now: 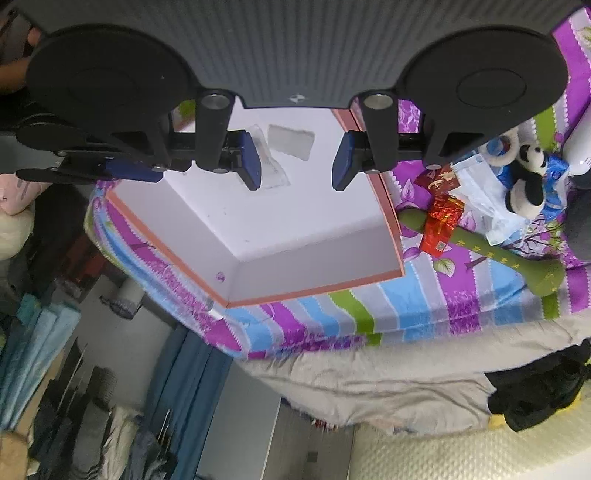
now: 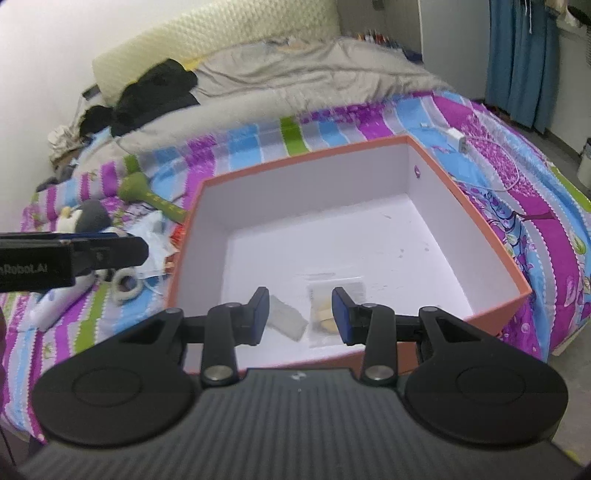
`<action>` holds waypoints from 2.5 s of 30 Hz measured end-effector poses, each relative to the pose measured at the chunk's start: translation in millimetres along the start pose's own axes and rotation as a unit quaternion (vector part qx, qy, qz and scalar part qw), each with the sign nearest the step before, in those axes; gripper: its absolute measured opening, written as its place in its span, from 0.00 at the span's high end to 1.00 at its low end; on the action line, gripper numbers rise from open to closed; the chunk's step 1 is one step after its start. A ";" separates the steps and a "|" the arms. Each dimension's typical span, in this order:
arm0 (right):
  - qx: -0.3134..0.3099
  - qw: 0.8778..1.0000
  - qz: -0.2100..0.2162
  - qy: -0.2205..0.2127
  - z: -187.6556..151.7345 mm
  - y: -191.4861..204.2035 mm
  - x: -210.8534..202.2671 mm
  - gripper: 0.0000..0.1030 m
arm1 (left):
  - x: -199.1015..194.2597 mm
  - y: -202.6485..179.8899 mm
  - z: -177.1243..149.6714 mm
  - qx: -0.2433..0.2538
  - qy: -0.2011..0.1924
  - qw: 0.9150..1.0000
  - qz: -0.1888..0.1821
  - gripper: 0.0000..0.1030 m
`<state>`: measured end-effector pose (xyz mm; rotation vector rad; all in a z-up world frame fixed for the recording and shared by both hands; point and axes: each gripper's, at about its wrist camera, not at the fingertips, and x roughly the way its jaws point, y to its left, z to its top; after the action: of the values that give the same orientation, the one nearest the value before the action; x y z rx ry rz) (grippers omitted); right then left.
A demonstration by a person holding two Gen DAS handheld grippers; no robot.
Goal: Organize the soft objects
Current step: 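Withdraw the right tool from the box back toward the pile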
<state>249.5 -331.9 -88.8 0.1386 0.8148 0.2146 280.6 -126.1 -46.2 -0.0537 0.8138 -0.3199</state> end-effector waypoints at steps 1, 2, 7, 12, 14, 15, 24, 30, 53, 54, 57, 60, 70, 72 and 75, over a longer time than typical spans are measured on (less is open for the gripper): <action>-0.003 1.000 0.001 -0.006 -4.3 3.7 -6.1 0.61 | -9.0 -1.0 -5.2 0.000 -0.006 1.000 0.001 0.53; -0.007 1.000 0.001 -0.011 -8.1 7.7 -11.5 0.61 | -17.0 -1.7 -10.2 -0.002 -0.011 1.000 0.000 0.53; -0.015 0.999 0.012 -0.039 -28.6 24.4 -37.9 0.61 | -54.4 -4.9 -36.3 -0.008 -0.035 0.999 0.003 0.53; -0.016 0.998 0.028 -0.048 -51.7 38.8 -55.8 0.61 | -85.7 -3.6 -62.5 -0.017 -0.051 0.998 0.014 0.53; -0.019 0.998 0.031 -0.050 -59.1 44.8 -60.6 0.61 | -98.7 -0.2 -73.7 -0.022 -0.060 0.998 0.020 0.53; -0.021 0.998 0.033 -0.050 -62.1 48.1 -62.5 0.61 | -104.5 1.3 -79.5 -0.023 -0.063 0.997 0.023 0.53; -0.045 0.995 0.066 -0.052 -91.9 78.3 -78.5 0.61 | -143.2 21.8 -127.3 -0.063 -0.067 0.995 0.041 0.53; -0.065 0.992 0.091 -0.056 -112.2 105.2 -85.7 0.61 | -167.0 38.0 -168.0 -0.084 -0.061 0.993 0.053 0.53; -0.115 0.983 0.137 -0.030 -127.6 178.9 -38.0 0.61 | -161.8 137.7 -210.9 -0.170 -0.058 0.977 0.117 0.53; -0.116 0.983 0.137 -0.027 -126.0 181.8 -34.0 0.61 | -158.3 143.4 -209.1 -0.174 -0.061 0.976 0.118 0.53; -0.119 0.983 0.140 -0.021 -120.3 191.3 -19.5 0.61 | -145.3 160.0 -204.4 -0.180 -0.064 0.975 0.116 0.53; -0.125 0.982 0.140 -0.019 -115.3 199.9 -5.4 0.61 | -131.4 176.5 -197.9 -0.182 -0.066 0.974 0.120 0.53; -0.111 0.986 0.127 -0.012 -98.8 210.4 49.3 0.61 | -83.4 225.5 -184.3 -0.180 -0.056 0.972 0.139 0.53; -0.112 0.986 0.123 -0.009 -95.8 211.6 61.1 0.61 | -70.1 236.5 -182.7 -0.185 -0.051 0.971 0.141 0.53; -0.107 0.987 0.120 0.001 -88.3 212.6 79.6 0.61 | -54.5 248.9 -179.2 -0.192 -0.040 0.970 0.142 0.53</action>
<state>208.8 -103.0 -161.4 0.0332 0.7705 0.5284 181.0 140.3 -173.1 -0.3074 0.7824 0.1141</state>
